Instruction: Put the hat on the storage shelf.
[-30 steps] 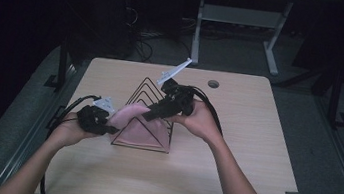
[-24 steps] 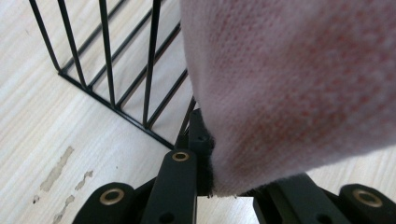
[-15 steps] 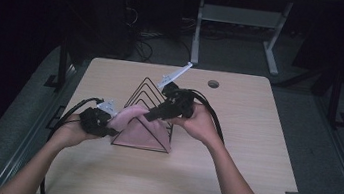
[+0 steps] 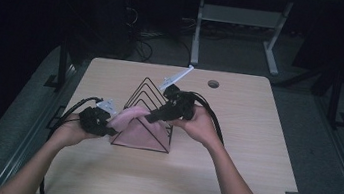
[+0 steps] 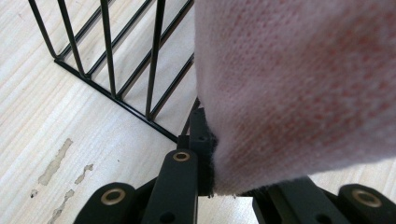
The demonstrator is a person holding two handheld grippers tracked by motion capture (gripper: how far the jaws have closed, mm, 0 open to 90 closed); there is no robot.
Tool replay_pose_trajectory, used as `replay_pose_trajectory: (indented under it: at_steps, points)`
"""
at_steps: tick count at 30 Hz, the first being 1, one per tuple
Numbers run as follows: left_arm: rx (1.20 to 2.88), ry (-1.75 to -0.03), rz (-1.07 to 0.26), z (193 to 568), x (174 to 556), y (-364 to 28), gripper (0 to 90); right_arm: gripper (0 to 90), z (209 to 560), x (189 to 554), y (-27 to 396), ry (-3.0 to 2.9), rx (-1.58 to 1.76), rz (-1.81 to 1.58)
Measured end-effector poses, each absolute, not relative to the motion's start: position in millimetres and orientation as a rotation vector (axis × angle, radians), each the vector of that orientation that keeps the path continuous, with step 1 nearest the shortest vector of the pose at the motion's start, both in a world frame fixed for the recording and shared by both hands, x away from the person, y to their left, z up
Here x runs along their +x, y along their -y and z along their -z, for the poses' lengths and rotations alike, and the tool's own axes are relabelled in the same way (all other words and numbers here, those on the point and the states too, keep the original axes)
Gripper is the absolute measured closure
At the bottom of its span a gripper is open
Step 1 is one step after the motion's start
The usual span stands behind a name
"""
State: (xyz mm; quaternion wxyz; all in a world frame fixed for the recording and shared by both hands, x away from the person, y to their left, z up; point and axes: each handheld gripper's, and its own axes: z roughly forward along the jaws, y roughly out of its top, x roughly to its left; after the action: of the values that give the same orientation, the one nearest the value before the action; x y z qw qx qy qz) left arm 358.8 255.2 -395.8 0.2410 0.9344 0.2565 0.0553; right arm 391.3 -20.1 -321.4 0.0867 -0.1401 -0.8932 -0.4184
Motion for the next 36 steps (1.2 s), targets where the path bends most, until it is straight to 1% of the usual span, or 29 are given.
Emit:
replay_pose_trajectory:
  at_steps: [3, 5, 8, 11, 14, 18, 28, 32, 36]
  points:
    - [2.554, -0.703, -0.149, 395.8, 358.7, -255.0, 81.7, 82.4, 321.8, 391.1, 21.1, 2.655, -0.424, 1.245]
    - [2.552, -0.702, -0.145, 395.3, 358.3, -255.4, 78.7, 80.6, 321.7, 390.5, 21.8, 2.657, -0.42, 1.252]
    - [2.557, -0.682, -0.153, 392.5, 356.3, -257.0, 71.3, 65.2, 320.8, 388.7, 23.6, 2.67, -0.437, 1.254]
    - [2.535, -0.669, -0.164, 389.0, 352.1, -259.3, 67.2, 54.7, 321.2, 388.8, 28.4, 2.657, -0.45, 1.272]
    - [2.528, -0.672, -0.171, 386.6, 350.5, -262.9, 62.9, 50.0, 320.4, 386.5, 39.1, 2.637, -0.482, 1.31]
    - [2.509, -0.691, -0.173, 384.2, 347.8, -269.1, 59.3, 46.8, 321.3, 384.0, 53.5, 2.627, -0.516, 1.334]
    - [2.478, -0.719, -0.187, 383.1, 339.2, -284.1, 55.7, 39.8, 332.2, 376.5, 96.2, 2.632, -0.655, 1.372]
    - [2.448, -0.739, -0.172, 383.6, 336.0, -286.2, 55.3, 37.7, 337.9, 374.3, 110.9, 2.634, -0.708, 1.38]
    - [2.452, -0.726, -0.186, 384.0, 332.1, -286.0, 53.5, 35.5, 344.3, 370.8, 122.6, 2.638, -0.758, 1.376]
